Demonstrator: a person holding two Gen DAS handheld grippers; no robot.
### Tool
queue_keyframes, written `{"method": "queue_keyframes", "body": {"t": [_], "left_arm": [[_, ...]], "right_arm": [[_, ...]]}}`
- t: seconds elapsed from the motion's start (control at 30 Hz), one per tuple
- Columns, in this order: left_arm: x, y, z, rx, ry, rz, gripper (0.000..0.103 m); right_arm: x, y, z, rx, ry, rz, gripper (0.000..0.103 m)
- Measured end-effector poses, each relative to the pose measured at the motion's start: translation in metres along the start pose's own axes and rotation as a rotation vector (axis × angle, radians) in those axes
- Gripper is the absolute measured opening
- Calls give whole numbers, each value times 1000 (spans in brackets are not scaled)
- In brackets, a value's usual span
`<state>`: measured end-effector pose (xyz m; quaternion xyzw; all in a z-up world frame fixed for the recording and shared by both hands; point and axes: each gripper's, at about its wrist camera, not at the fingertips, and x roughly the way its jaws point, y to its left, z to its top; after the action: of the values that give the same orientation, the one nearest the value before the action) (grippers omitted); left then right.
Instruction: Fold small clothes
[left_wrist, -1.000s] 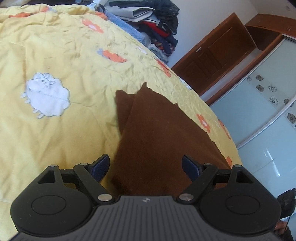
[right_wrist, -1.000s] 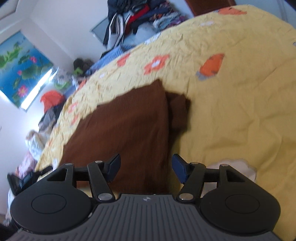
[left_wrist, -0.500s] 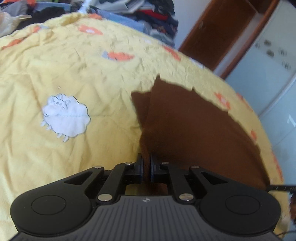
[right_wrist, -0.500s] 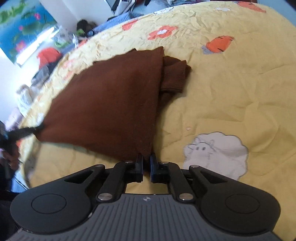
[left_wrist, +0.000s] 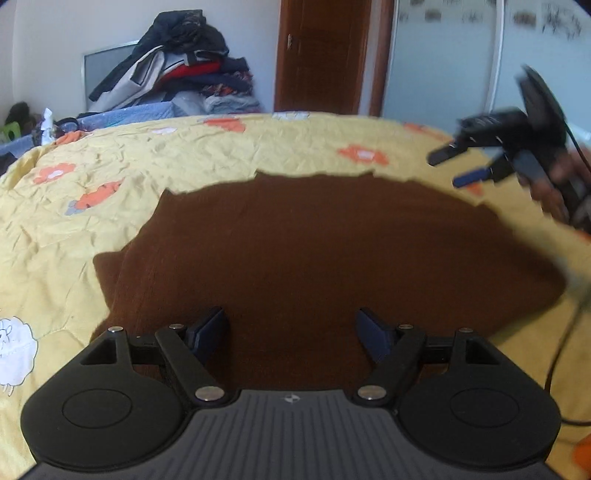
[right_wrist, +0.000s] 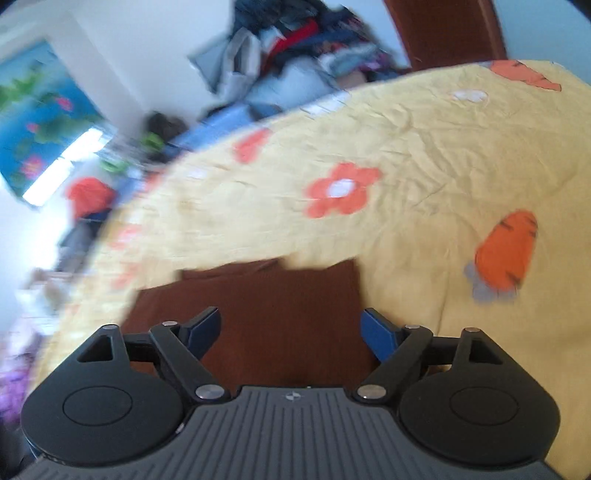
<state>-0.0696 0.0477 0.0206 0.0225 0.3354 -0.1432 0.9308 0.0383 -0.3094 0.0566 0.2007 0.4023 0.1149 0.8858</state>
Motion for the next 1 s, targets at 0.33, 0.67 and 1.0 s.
{"method": "queue_keyframes", "body": {"t": [0.33, 0.67, 1.0], "left_arm": [[0, -8, -16, 56, -54, 8, 88], [15, 0, 43, 39, -60, -52, 90], [114, 53, 79, -16, 56, 22, 93]], "right_arm": [[63, -18, 25, -5, 35, -69, 7], [19, 32, 3, -120, -90, -28, 80], [41, 41, -67, -360, -115, -159, 85]]}}
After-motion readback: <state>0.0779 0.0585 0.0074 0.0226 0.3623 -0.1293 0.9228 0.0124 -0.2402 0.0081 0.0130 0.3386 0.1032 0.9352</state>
